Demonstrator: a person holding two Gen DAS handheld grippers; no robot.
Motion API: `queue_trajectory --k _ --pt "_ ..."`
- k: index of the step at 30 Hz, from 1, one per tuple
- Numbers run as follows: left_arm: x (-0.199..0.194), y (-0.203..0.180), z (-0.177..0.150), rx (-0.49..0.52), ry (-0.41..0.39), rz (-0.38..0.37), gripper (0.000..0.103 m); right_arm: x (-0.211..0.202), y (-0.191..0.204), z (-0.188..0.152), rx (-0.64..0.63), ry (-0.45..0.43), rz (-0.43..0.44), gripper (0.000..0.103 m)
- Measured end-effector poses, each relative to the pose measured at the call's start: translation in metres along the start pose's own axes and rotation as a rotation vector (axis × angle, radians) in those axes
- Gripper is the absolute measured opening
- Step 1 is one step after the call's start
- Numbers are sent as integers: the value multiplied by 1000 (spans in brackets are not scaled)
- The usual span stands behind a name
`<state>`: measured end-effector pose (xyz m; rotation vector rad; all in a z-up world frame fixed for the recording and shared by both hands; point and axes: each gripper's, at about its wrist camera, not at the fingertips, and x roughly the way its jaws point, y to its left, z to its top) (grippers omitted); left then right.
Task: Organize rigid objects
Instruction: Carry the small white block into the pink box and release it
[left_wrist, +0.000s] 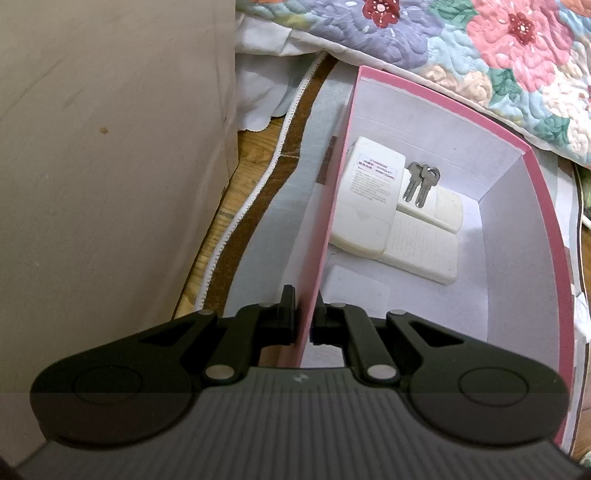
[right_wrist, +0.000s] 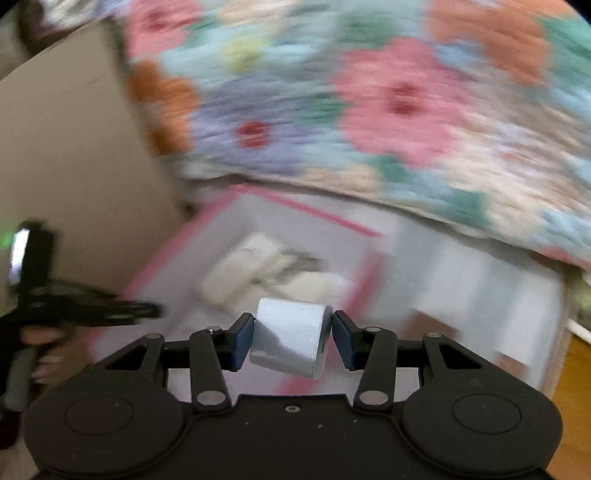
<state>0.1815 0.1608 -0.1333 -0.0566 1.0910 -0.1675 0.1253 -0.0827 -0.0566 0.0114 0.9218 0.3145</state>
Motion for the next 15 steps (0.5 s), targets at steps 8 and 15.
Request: queue_trajectory --k 8,15 --pt "0 1 0 1 -2 -3 6 94 39 5 123 228 41 52" --pt "0 1 0 0 -1 -5 7 131 41 -4 150 303 -81 52"
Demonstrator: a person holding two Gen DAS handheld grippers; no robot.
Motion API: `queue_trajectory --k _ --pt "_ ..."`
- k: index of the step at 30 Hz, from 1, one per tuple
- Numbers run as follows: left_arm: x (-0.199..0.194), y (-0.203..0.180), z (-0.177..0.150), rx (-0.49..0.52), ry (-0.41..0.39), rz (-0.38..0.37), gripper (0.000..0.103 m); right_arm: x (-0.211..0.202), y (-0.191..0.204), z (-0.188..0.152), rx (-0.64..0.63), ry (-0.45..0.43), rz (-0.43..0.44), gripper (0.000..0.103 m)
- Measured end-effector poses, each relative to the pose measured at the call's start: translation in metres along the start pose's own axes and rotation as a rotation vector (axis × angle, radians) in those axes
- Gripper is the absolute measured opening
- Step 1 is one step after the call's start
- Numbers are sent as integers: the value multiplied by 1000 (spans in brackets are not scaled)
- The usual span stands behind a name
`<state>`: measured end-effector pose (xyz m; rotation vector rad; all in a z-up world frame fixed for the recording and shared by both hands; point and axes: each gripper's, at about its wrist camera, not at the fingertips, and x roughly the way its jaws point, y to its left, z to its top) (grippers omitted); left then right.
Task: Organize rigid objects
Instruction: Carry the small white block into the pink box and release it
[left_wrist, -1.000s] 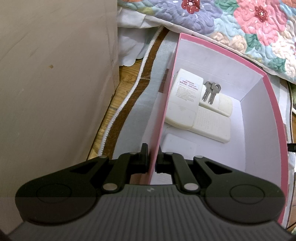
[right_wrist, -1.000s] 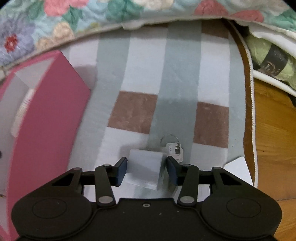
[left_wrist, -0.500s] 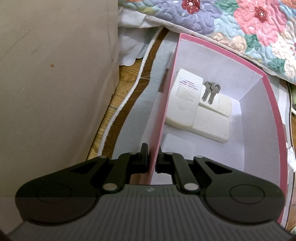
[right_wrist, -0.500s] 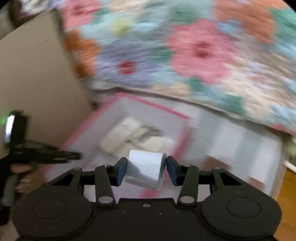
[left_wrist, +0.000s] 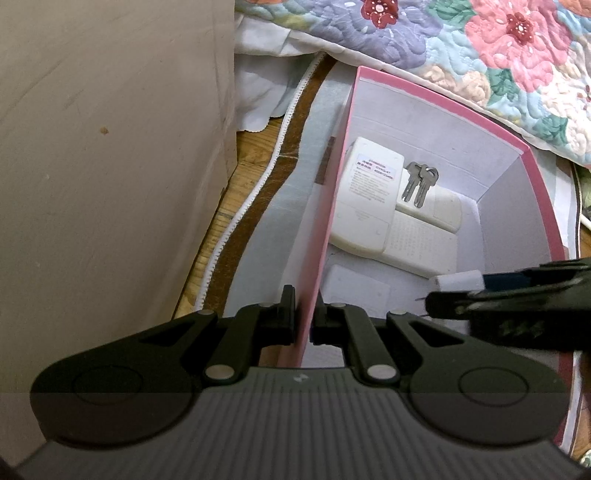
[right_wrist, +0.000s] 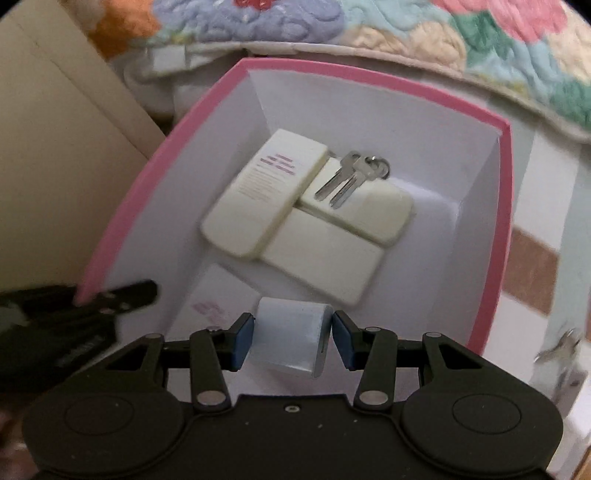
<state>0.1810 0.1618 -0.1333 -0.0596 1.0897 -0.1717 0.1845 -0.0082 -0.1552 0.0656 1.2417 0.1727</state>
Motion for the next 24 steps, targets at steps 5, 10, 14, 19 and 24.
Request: queue_trajectory --k 5,10,14,19,24 --pt "-1 1 0 -3 1 -10 7 17 0 -3 33 31 -16 52" --pt "-1 1 0 1 2 -12 7 26 -10 -7 182 88 78 52" --pt "-1 1 0 1 3 -13 7 31 -10 -13 275 134 141 52" --pt "0 1 1 -2 4 -17 7 28 -11 -18 305 120 115 52" --pt "0 0 1 -5 4 -19 7 27 -17 -20 325 133 87 55"
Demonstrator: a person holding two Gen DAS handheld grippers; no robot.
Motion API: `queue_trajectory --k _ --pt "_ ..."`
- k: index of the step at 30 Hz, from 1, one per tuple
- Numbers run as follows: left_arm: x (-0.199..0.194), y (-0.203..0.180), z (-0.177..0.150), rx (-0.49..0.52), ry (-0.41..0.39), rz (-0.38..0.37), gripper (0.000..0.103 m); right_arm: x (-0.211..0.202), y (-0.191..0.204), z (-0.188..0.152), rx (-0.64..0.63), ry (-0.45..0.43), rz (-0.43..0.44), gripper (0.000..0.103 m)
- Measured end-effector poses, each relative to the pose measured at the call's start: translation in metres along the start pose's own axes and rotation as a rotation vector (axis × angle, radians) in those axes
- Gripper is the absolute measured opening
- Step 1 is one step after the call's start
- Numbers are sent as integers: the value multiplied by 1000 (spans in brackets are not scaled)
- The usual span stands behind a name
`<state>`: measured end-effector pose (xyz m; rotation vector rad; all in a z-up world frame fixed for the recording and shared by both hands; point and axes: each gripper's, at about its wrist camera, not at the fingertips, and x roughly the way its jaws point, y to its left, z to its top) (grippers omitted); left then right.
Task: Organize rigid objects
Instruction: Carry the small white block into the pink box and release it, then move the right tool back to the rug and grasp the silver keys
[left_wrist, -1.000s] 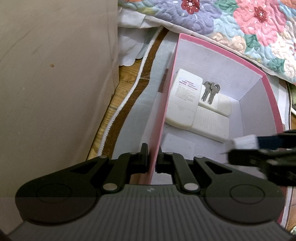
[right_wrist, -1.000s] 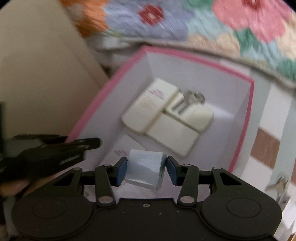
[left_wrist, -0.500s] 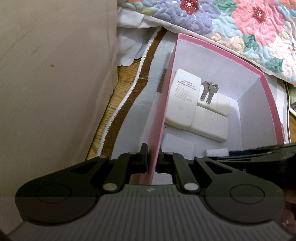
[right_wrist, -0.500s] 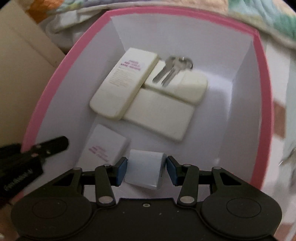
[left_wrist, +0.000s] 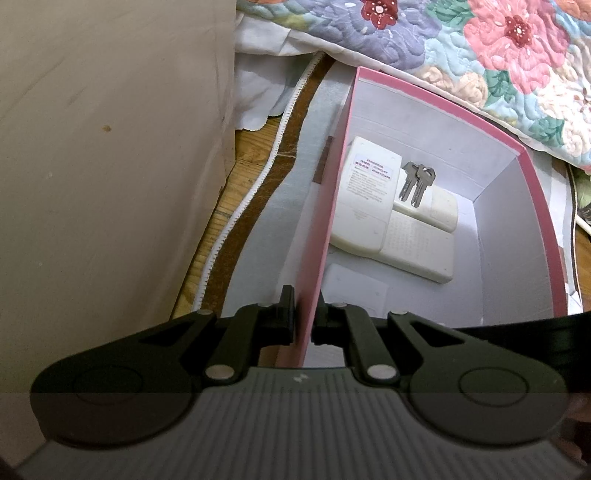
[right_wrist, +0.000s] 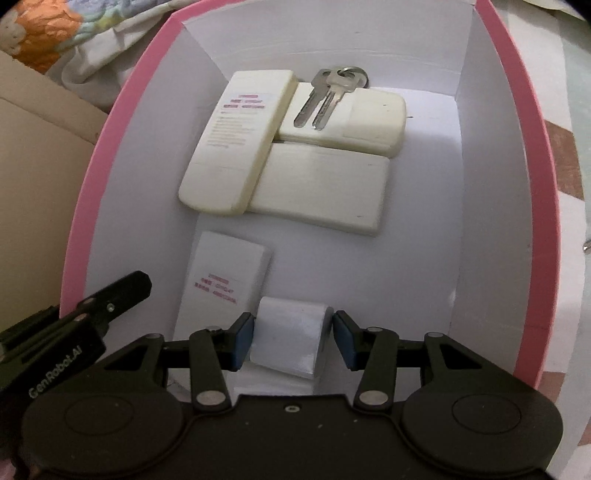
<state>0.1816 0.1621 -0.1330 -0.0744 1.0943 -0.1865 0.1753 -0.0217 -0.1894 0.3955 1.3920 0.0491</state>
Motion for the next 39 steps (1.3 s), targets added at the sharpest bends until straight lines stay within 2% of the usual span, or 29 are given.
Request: queue_trajectory --k 2,6,10,12,15,17,20,23,28,31,35,36,39 --pt "0 1 0 -1 0 -3 7 -8 -1 -1 -9 0 30 57" --pt "0 1 0 -1 0 -2 7 -47 -3 -5 -83 -78 92 58" --pt "-1 2 1 -1 -6 -1 7 -99 -31 -7 -42 -144 204 58" --pt "-1 2 1 10 -7 5 7 -120 -44 -7 -57 -183 176 58" --pt "-1 0 1 16 -4 17 6 -134 -73 -6 -103 -211 -4 58" --pt "-2 0 0 15 -5 19 6 -136 -106 -5 -47 -227 -72 58" --pt "-2 -1 0 16 -3 22 6 -134 -155 -4 57 -249 -47 58" --pt "-1 -2 1 22 -2 26 6 -123 -186 -9 62 -295 -70 58" --pt "0 -2 2 22 0 31 6 -118 -214 -15 85 -325 18 58" --pt "0 -2 1 22 -2 32 6 -109 -217 -6 70 -322 19 55" --pt "0 -5 0 37 -12 45 6 -91 -222 11 39 -298 -55 54" --pt "0 -5 0 38 -12 47 6 -85 -224 16 31 -283 -78 51" --pt "2 -4 0 31 -9 45 6 -67 -224 27 24 -254 -155 55"
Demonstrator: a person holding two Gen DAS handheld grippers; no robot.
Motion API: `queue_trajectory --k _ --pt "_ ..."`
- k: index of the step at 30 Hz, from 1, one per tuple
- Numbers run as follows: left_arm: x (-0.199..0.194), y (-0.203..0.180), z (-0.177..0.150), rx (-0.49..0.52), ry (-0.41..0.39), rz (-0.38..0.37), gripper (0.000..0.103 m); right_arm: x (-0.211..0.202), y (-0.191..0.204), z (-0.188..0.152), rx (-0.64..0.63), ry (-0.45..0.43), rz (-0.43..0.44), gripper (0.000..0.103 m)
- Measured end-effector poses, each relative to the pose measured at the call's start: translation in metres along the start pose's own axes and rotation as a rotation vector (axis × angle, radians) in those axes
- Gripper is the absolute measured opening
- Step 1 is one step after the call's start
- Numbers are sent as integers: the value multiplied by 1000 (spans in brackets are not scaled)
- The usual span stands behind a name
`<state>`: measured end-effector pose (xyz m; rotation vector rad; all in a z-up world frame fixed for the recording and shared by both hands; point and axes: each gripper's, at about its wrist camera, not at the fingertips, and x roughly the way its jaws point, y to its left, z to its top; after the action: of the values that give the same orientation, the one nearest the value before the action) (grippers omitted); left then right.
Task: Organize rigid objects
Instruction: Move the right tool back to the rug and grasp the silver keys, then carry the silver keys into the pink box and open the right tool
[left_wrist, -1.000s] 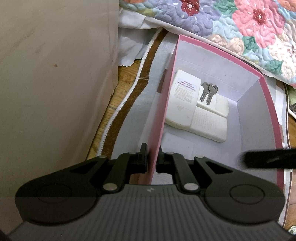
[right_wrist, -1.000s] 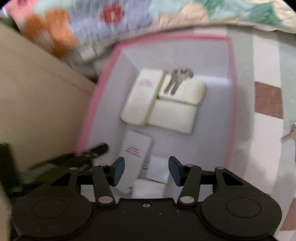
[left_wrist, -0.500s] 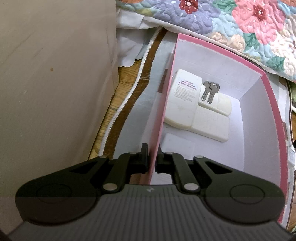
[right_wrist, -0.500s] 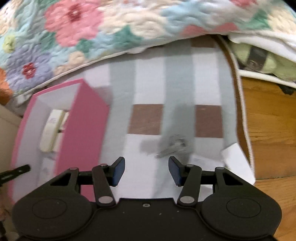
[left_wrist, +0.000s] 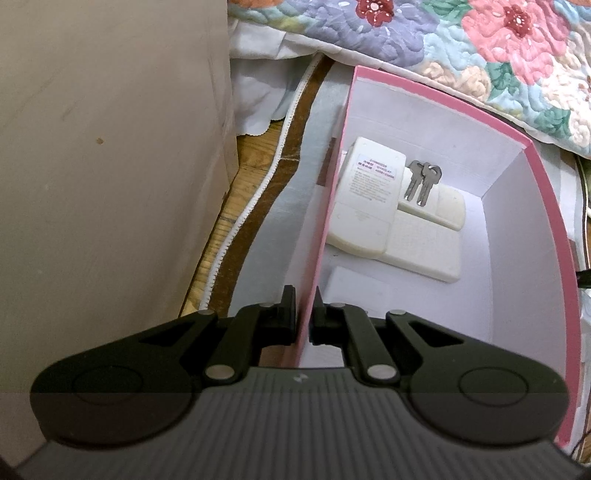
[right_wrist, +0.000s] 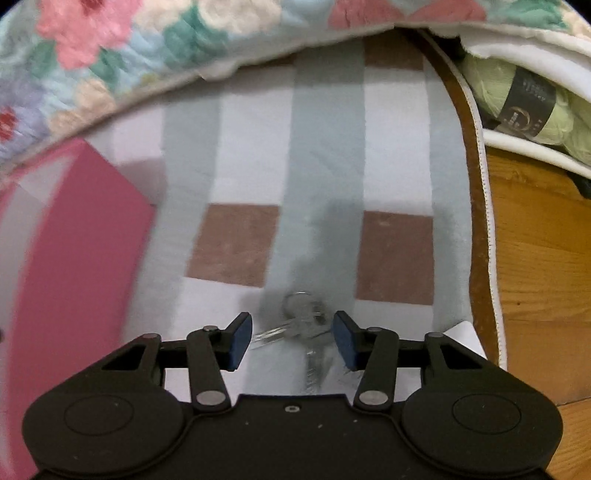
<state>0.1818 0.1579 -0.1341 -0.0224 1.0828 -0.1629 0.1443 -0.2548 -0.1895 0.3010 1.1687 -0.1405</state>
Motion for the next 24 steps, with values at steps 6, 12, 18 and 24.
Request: queue_trajectory --k 6,12,18,24 --pt "0 2 0 -10 5 -7 6 7 18 -5 -51 -56 -96 36" --pt "0 1 -1 0 0 -2 6 -12 9 -12 19 -161 -51 30" --pt "-2 0 -1 2 -2 0 6 -44 14 -20 0 -264 44 30" --pt "-2 1 -1 0 -2 -1 6 -70 30 -26 -63 -348 72 30"
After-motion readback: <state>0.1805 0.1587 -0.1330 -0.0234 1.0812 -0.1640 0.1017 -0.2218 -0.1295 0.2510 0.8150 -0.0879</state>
